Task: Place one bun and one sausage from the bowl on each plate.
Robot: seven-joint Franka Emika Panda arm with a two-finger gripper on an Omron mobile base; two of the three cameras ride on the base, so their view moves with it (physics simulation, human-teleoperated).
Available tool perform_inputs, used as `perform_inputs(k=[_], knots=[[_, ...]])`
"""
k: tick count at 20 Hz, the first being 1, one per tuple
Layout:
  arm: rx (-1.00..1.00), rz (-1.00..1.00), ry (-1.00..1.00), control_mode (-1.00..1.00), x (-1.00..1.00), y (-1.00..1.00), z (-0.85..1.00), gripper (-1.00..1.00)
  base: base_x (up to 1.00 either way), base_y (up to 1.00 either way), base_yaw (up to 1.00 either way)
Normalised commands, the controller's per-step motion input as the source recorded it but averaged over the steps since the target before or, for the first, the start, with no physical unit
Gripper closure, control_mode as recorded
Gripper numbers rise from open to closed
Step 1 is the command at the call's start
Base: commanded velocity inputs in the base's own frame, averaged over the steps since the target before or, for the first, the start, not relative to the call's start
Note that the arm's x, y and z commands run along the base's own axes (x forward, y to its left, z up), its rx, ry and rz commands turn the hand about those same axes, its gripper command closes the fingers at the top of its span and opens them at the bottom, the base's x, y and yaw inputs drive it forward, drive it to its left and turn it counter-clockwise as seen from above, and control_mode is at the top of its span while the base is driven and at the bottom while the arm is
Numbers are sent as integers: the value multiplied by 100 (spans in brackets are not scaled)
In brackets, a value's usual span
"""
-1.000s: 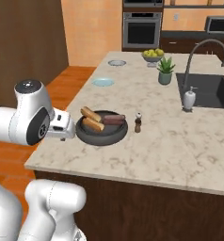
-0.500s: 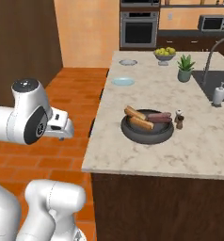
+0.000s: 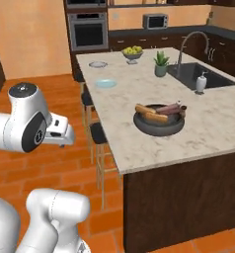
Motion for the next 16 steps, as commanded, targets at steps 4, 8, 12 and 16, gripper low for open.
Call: perform_inputs(k=[4,8,12,16], knots=[[0,0,0,100,0,0,0,-100,37,94,-66],[0,0,0,100,0,0,0,-100,32,100,-59],[0,0,0,100,0,0,0,-100,20,100,-57],[0,0,0,100,0,0,0,-100,8,100,-60]])
